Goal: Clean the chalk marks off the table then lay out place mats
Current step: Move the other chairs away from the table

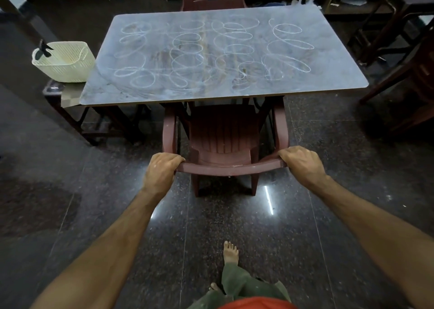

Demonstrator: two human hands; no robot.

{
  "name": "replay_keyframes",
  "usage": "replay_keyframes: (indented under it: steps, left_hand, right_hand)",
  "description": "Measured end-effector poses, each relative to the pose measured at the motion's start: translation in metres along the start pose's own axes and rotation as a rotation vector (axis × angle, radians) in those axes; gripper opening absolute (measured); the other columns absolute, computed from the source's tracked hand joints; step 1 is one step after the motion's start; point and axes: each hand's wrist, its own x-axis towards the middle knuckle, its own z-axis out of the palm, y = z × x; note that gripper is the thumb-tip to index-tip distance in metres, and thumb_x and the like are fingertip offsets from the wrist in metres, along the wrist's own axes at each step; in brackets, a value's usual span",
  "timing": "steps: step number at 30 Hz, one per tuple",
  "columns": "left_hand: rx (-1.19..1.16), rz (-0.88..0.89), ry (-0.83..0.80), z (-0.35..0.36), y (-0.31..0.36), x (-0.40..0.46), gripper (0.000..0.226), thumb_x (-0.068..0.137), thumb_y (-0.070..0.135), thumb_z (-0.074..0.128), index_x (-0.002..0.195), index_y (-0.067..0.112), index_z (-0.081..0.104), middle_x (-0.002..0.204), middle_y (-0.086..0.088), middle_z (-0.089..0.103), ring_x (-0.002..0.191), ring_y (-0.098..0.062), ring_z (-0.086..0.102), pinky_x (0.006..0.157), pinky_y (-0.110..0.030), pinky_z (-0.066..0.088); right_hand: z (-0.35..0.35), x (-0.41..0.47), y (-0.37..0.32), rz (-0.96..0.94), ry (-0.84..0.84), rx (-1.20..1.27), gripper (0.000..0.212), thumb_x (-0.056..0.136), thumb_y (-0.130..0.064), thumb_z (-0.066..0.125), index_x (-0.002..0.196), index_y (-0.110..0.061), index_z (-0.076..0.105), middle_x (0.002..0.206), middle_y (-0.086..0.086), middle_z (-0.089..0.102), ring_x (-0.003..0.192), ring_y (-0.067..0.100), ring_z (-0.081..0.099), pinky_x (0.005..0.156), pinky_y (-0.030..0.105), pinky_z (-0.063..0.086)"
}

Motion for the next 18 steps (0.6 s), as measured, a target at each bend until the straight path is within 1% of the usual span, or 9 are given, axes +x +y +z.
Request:
replay_keyframes:
  steps: [2, 5, 10, 14, 18]
  left_hand:
    - [-0.006, -0.022, 0.003, 0.0001, 0.0032, -0.0027, 0.034, 0.061, -0.011, 0.08, 0.091, 0.006, 0.076, 0.085, -0.007, 0.075, 0.079, -0.032, 0.071, 0.078, -0.047, 0.053]
    - [-0.018, -0.046, 0.001, -0.0001, 0.0026, -0.0043, 0.036, 0.062, -0.012, 0.079, 0.093, 0.006, 0.076, 0.088, -0.008, 0.075, 0.083, -0.032, 0.071, 0.081, -0.048, 0.052]
    - [-0.034, -0.084, -0.024, 0.0008, 0.0035, -0.005, 0.031, 0.071, -0.008, 0.075, 0.099, 0.006, 0.076, 0.094, -0.008, 0.075, 0.091, -0.031, 0.07, 0.088, -0.048, 0.05]
    - [-0.023, -0.086, -0.019, 0.0008, 0.0059, -0.0037, 0.031, 0.072, -0.008, 0.074, 0.099, 0.006, 0.076, 0.093, -0.007, 0.075, 0.09, -0.031, 0.07, 0.088, -0.048, 0.049]
    - [-0.01, -0.059, -0.005, -0.0007, 0.0075, -0.0026, 0.034, 0.064, -0.01, 0.079, 0.094, 0.006, 0.076, 0.087, -0.007, 0.075, 0.083, -0.031, 0.071, 0.082, -0.047, 0.052]
  right_hand:
    - [0.0024, -0.0008, 0.0006, -0.002, 0.006, -0.001, 0.017, 0.095, -0.009, 0.053, 0.107, -0.019, 0.059, 0.102, 0.0, 0.063, 0.097, 0.02, 0.061, 0.075, 0.034, 0.049]
    - [0.0011, 0.0029, 0.001, -0.025, 0.018, -0.017, 0.016, 0.095, -0.008, 0.053, 0.105, -0.019, 0.059, 0.1, -0.001, 0.064, 0.094, 0.019, 0.062, 0.073, 0.034, 0.049]
    - [-0.0032, 0.0063, 0.001, -0.03, 0.0, -0.03, 0.013, 0.095, -0.008, 0.055, 0.101, -0.018, 0.058, 0.096, -0.001, 0.063, 0.09, 0.019, 0.061, 0.072, 0.035, 0.05]
    - [-0.0028, 0.0051, 0.0018, -0.018, 0.001, -0.017, 0.014, 0.094, -0.008, 0.055, 0.103, -0.018, 0.059, 0.098, 0.0, 0.063, 0.092, 0.02, 0.062, 0.074, 0.035, 0.052]
    - [-0.0004, 0.0008, 0.0029, -0.017, -0.019, -0.014, 0.015, 0.093, -0.005, 0.054, 0.102, -0.017, 0.058, 0.1, 0.001, 0.063, 0.094, 0.021, 0.061, 0.071, 0.035, 0.047]
